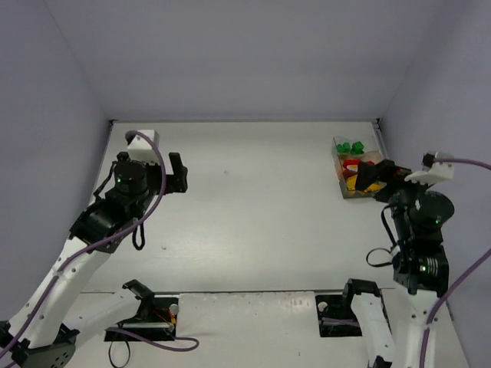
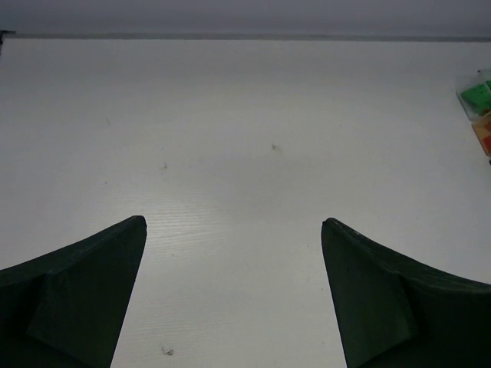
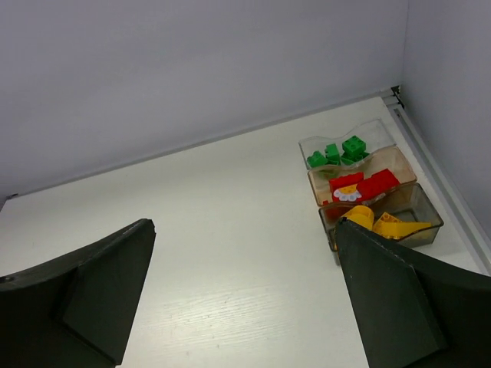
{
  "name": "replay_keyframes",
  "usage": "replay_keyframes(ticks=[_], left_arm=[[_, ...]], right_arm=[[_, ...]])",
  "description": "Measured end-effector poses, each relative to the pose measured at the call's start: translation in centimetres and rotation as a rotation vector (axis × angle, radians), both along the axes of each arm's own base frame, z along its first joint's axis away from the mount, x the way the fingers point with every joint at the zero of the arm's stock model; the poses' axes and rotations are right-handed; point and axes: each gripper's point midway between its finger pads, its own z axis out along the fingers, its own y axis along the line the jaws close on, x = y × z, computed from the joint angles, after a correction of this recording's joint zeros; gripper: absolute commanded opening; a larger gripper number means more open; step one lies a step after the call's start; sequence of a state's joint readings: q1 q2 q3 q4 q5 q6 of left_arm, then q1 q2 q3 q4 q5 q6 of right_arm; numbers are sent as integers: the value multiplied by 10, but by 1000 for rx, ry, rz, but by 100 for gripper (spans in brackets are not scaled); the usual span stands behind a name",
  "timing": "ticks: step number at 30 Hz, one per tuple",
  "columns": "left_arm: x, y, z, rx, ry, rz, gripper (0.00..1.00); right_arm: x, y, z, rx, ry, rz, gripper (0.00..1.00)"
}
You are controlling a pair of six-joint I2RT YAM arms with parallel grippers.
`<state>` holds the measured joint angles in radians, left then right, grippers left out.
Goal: Sort the legos into containers by color
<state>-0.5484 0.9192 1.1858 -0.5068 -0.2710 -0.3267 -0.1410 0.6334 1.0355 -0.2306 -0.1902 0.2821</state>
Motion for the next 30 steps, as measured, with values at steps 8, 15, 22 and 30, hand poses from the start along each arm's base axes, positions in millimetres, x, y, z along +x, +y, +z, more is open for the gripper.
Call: replay_keyframes(ticks=[8,15,22,30], left_arm=[[-35,38,2,0,-5,97,90],[-66,74,-9,-3,-34,194,90],[-86,98,-13,-42,-50,283,90],[-96,103,-40,-34,52,323,90]], right_arm=[[-65,20,15,-54,-118,68,100],[-82,40,5,-58,-116,177,100],[-87,56,-9,-45,-82,267,100],[-91,69,-10,-35,-77,345,100]])
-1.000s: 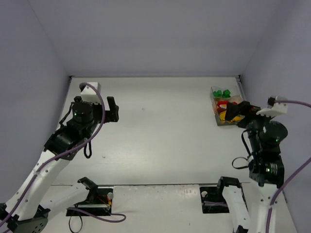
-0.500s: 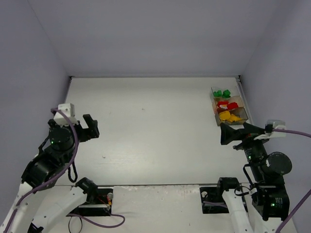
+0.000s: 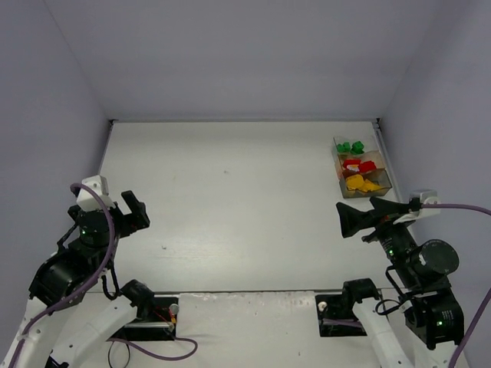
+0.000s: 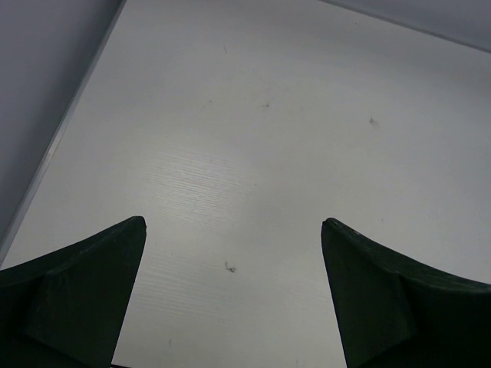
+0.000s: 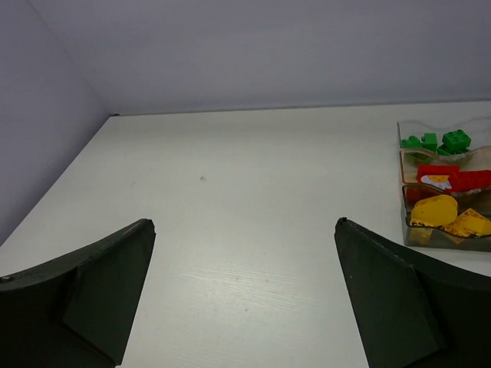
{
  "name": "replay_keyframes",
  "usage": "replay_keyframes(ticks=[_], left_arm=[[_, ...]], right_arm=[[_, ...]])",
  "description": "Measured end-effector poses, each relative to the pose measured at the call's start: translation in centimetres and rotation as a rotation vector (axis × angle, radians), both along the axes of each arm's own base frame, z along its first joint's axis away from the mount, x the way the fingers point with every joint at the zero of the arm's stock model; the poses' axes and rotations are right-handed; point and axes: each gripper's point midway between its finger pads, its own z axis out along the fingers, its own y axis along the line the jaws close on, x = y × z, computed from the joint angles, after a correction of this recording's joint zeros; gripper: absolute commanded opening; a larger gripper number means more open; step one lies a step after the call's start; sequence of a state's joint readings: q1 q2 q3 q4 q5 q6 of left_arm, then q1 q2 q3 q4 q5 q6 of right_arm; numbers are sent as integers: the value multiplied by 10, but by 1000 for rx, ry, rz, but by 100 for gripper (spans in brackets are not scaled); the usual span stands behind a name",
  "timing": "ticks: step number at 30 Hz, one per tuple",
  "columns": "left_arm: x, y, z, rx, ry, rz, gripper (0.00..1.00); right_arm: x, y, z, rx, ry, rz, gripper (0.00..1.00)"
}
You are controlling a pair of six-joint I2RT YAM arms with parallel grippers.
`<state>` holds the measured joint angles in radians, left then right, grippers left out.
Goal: Sort the legos into containers by color
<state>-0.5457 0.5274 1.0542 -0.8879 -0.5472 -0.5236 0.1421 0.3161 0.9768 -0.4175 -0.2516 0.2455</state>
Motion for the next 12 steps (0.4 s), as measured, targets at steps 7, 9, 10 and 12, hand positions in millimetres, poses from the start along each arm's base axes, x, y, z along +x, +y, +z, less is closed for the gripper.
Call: replay_keyframes(ticks=[7,9,10,12], left_arm=[[6,-10,-10,-14,53,-13,90],[9,-14,-14,-8,77,-22,90],[11,-17,-16,-6,87,-27,89],[14,-21,-20,-4,105,-38,89]], right_arm=[[1,1,-1,-1,5,6,100],[1,1,-2,-3,8,5,100],[2,1,-2,-5,9,5,100],[4,1,-3,-10,16,4,100]])
